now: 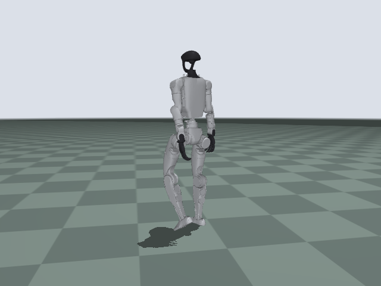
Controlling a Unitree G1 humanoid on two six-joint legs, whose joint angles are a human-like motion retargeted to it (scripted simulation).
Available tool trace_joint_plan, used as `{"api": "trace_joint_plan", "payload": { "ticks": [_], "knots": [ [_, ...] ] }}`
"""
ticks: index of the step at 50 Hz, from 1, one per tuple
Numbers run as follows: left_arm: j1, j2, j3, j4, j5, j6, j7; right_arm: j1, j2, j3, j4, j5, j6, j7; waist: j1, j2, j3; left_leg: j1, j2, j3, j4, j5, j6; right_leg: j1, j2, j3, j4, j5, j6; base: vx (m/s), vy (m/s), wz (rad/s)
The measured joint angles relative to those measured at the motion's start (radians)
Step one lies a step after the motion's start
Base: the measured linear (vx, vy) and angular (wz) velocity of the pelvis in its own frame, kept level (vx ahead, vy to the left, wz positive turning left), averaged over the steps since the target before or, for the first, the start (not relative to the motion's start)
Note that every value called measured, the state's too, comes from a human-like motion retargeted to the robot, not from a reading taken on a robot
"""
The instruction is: Walk run
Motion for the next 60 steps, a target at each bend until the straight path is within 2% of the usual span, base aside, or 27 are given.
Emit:
{"api": "trace_joint_plan", "payload": {
  "ticks": [5,8,10,13,15,17,18,20,22,25,27,30,34,35,38,41,43,46,47,48,50,52,53,55,58,60],
  "knots": [
    [0.067,-0.019,0.082,0.04,0.037,0.038,0.03,-0.074,-0.04,-0.006,-0.106,0.013,-0.037,-0.011,0.081,0.03,0.037,-0.062,-0.021,0.066,-0.408,-0.075,0.062,0.098,0.072,-0.013,-0.029,-0.05,-0.025,0.64,0.0,-0.31],
    [0.095,-0.031,0.118,0.04,0.018,0.061,0.041,-0.095,-0.05,-0.023,-0.149,0.025,-0.048,-0.007,0.099,0.04,0.05,-0.074,-0.085,0.087,-0.635,-0.181,0.091,0.156,0.1,-0.028,-0.033,-0.09,-0.039,0.56,-0.01,0.28],
    [0.1,-0.032,0.135,0.04,0.0,0.067,0.034,-0.099,-0.052,-0.035,-0.161,0.039,-0.057,-0.006,0.098,0.038,0.05,-0.072,-0.135,0.101,-0.763,-0.247,0.073,0.189,0.108,-0.072,-0.036,-0.114,-0.043,0.66,-0.03,0.53],
    [0.1,-0.027,0.151,0.04,-0.019,0.071,0.024,-0.081,-0.044,-0.037,-0.15,0.054,-0.065,-0.008,0.129,0.029,0.049,-0.062,-0.134,0.155,-0.773,-0.267,0.062,0.234,0.131,-0.069,-0.012,-0.126,-0.051,0.73,-0.01,0.12],
    [0.086,-0.02,0.163,0.04,-0.019,0.076,0.027,-0.062,-0.033,-0.041,-0.126,0.047,-0.065,-0.006,0.16,0.011,0.034,-0.061,-0.102,0.223,-0.691,-0.273,0.115,0.248,0.136,-0.058,0.01,-0.107,-0.043,0.98,0.01,-0.24],
    [0.075,-0.013,0.185,0.04,-0.014,0.073,0.04,-0.034,-0.016,-0.043,-0.093,0.016,-0.059,0.002,0.192,-0.023,0.006,-0.045,-0.089,0.296,-0.668,-0.242,0.162,0.261,0.116,-0.076,0.034,-0.055,-0.009,0.9,-0.03,-0.33],
    [0.069,-0.006,0.192,0.04,-0.016,0.069,0.043,-0.017,-0.004,-0.05,-0.074,-0.01,-0.052,0.006,0.205,-0.035,-0.01,-0.044,-0.109,0.232,-0.676,-0.191,0.171,0.27,0.108,-0.093,0.048,-0.017,0.016,1.01,-0.01,-0.1],
    [0.061,0.008,0.212,0.04,-0.022,0.054,0.039,0.019,0.022,-0.056,-0.033,-0.067,-0.033,0.008,0.19,-0.062,-0.054,-0.032,-0.132,0.171,-0.672,-0.139,0.179,0.276,0.09,-0.136,0.087,0.099,0.092,1.25,0.02,0.3],
    [0.051,0.023,0.233,0.04,-0.046,0.048,0.028,0.062,0.048,-0.046,0.006,-0.115,-0.017,0.003,0.16,-0.079,-0.097,-0.032,-0.146,0.118,-0.643,-0.159,0.196,0.255,0.08,-0.139,0.177,0.266,0.2,0.98,0.01,0.59],
    [-0.022,0.055,0.223,0.04,-0.126,0.065,-0.002,0.119,0.079,-0.014,0.049,-0.115,-0.013,-0.005,0.079,-0.027,-0.12,0.014,-0.121,0.026,-0.613,-0.21,0.187,0.152,0.183,-0.074,0.415,0.452,0.322,0.91,-0.02,1.25],
    [-0.108,0.073,0.188,0.037,-0.17,0.067,-0.017,0.144,0.085,-0.013,0.08,-0.087,-0.018,0.005,0.072,0.003,-0.12,0.052,-0.101,-0.018,-0.611,-0.239,0.173,0.059,0.251,-0.022,0.589,0.479,0.357,0.58,-0.1,0.94],
    [-0.223,0.067,0.13,-0.027,-0.2,0.039,-0.044,0.185,0.109,-0.024,0.103,-0.059,-0.002,0.02,0.092,0.036,-0.113,0.111,-0.075,-0.053,-0.622,-0.265,0.157,-0.044,0.26,0.009,0.703,0.312,0.292,0.69,-0.06,0.62],
    [-0.341,0.032,0.005,-0.188,-0.204,-0.035,-0.104,0.223,0.133,-0.034,0.127,-0.019,-0.007,0.016,0.021,0.084,-0.085,0.197,-0.07,-0.139,-0.656,-0.275,0.146,-0.161,0.17,-0.012,0.655,0.099,0.193,0.56,-0.03,1.69],
    [-0.364,0.027,-0.025,-0.228,-0.2,-0.056,-0.121,0.231,0.136,-0.032,0.132,-0.011,-0.005,0.017,-0.001,0.092,-0.079,0.215,-0.073,-0.162,-0.661,-0.28,0.144,-0.184,0.134,-0.02,0.612,0.06,0.17,0.7,-0.11,1.65],
    [-0.409,0.033,-0.09,-0.345,-0.169,-0.122,-0.169,0.237,0.146,-0.021,0.15,-0.014,0.008,0.026,-0.045,0.076,-0.06,0.275,-0.099,-0.209,-0.674,-0.304,0.14,-0.223,0.065,0.037,0.399,0.04,0.147,0.58,-0.17,1.27],
    [-0.429,0.055,-0.121,-0.424,-0.133,-0.171,-0.167,0.224,0.156,-0.004,0.153,-0.028,0.022,0.047,-0.064,0.04,-0.03,0.344,-0.129,-0.24,-0.68,-0.332,0.129,-0.253,0.017,0.131,0.185,0.024,0.138,0.66,-0.29,0.74],
    [-0.431,0.069,-0.132,-0.439,-0.117,-0.185,-0.132,0.214,0.162,0.003,0.144,-0.042,0.022,0.055,-0.075,0.026,-0.012,0.395,-0.135,-0.254,-0.685,-0.349,0.116,-0.277,-0.017,0.121,0.054,0.025,0.138,0.7,-0.33,0.6],
    [-0.422,0.078,-0.12,-0.391,-0.1,-0.175,-0.077,0.204,0.163,0.0,0.114,-0.068,0.005,0.041,-0.072,0.02,-0.002,0.46,-0.128,-0.238,-0.692,-0.368,0.095,-0.296,-0.049,0.049,-0.098,-0.013,0.252,0.74,-0.37,0.23],
    [-0.416,0.081,-0.11,-0.359,-0.097,-0.166,-0.066,0.201,0.159,0.001,0.106,-0.07,0.001,0.033,-0.066,0.019,-0.004,0.476,-0.126,-0.228,-0.692,-0.372,0.089,-0.3,-0.054,0.022,-0.117,-0.014,0.268,0.5,-0.19,-0.06],
    [-0.408,0.083,-0.1,-0.318,-0.096,-0.154,-0.058,0.197,0.154,0.0,0.102,-0.067,0.001,0.024,-0.072,0.022,-0.006,0.49,-0.122,-0.23,-0.686,-0.375,0.082,-0.301,-0.051,0.02,-0.108,-0.008,0.251,0.62,-0.25,0.27],
    [-0.385,0.08,-0.068,-0.227,-0.092,-0.12,-0.048,0.188,0.139,-0.007,0.099,-0.051,0.012,0.007,-0.081,0.029,-0.02,0.507,-0.118,-0.242,-0.671,-0.361,0.057,-0.302,-0.029,0.066,-0.051,-0.01,0.174,0.82,-0.39,0.61],
    [-0.351,0.077,-0.043,-0.123,-0.092,-0.07,-0.04,0.183,0.121,-0.031,0.102,-0.027,0.023,-0.001,-0.118,0.052,-0.036,0.518,-0.102,-0.291,-0.636,-0.304,0.012,-0.289,-0.042,-0.017,-0.013,0.027,0.145,0.88,-0.39,1.36],
    [-0.328,0.077,-0.032,-0.073,-0.095,-0.042,-0.035,0.182,0.111,-0.042,0.103,-0.015,0.023,-0.001,-0.149,0.066,-0.042,0.522,-0.092,-0.327,-0.61,-0.257,-0.019,-0.27,-0.045,-0.037,-0.014,0.08,0.147,0.88,-0.42,1.52],
    [-0.271,0.075,0.006,0.007,-0.09,0.013,-0.016,0.18,0.098,-0.054,0.108,0.014,0.015,0.002,-0.167,0.086,-0.062,0.511,-0.072,-0.358,-0.544,-0.111,-0.095,-0.236,-0.014,0.017,-0.006,0.116,0.12,0.87,-0.49,0.89],
    [-0.159,0.038,0.04,0.04,-0.083,0.071,0.012,0.161,0.078,-0.075,0.117,0.067,-0.005,-0.005,-0.144,0.101,-0.069,0.432,-0.091,-0.415,-0.322,0.167,-0.271,-0.191,-0.013,0.025,0.026,0.071,0.084,0.74,-0.37,0.31],
    [-0.09,0.013,0.044,0.04,-0.091,0.08,0.007,0.135,0.057,-0.066,0.118,0.099,-0.018,-0.013,-0.123,0.064,-0.061,0.353,-0.137,-0.318,-0.145,0.297,-0.305,-0.149,-0.061,-0.021,0.032,0.043,0.065,0.78,-0.27,0.05]
  ]
}}
